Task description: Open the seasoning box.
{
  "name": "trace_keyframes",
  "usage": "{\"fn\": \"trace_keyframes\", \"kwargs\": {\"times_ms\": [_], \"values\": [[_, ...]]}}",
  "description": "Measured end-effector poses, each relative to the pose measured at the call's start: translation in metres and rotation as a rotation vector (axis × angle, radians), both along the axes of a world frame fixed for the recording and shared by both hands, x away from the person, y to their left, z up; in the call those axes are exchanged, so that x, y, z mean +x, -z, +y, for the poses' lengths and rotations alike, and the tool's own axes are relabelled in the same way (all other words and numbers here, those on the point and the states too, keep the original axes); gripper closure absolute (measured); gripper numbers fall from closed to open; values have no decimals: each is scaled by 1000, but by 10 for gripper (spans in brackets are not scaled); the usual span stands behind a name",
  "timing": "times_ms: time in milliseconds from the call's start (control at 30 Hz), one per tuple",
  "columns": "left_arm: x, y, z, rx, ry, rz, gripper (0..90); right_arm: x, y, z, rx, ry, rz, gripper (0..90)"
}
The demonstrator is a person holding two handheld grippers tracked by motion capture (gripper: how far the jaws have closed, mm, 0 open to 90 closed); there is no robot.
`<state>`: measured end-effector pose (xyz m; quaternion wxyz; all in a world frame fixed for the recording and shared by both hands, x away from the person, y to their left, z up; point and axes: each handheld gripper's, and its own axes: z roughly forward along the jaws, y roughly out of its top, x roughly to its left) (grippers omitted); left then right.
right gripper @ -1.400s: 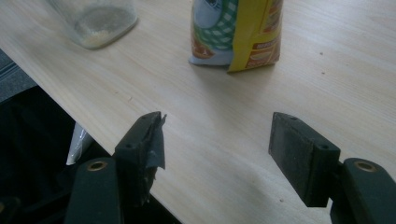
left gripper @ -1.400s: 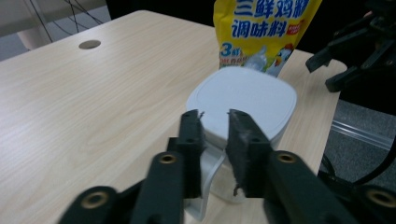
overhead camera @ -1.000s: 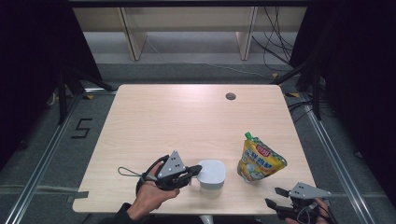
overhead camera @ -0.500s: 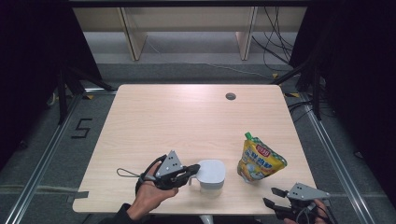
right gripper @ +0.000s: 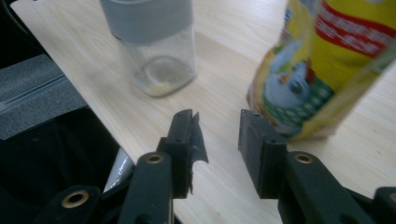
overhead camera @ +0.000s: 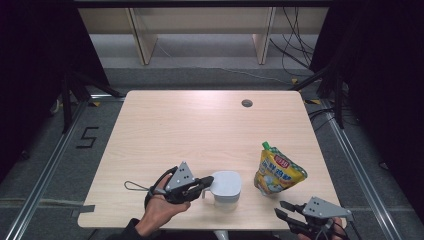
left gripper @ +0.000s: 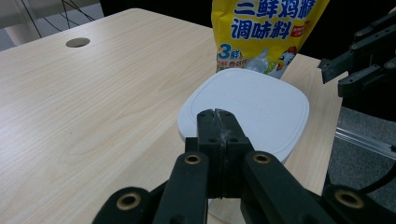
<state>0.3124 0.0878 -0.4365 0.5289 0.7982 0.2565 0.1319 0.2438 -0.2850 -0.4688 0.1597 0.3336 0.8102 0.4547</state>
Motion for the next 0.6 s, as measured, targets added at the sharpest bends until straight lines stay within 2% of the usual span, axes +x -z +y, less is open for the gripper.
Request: {"fn": "trace_keyframes", "kwargs": {"times_ms": [33,67,100,200,267,333,600], "values": [[0,0,0,2,1,-2,888,1,0,3,5,-17,-1,686],[0,0,0,2,2,1,888,-3,-2,6,13,2,31,699],[-1,0,0,-3,-4,8,888,1,-2,8,7,-18,-18,716],[0,0,0,2,1,-2,888,3,-5,14,-2,-38,-47,742],[0,0,0,3,0,-1,888,2,-6,19,6,-30,-44,753],[0,0,1,6,0,-2,888,5,-5,26,4,-60,-57,760],[-1,0,3,18,-10,-10,890,13,-7,38,-4,-85,-73,793]]}}
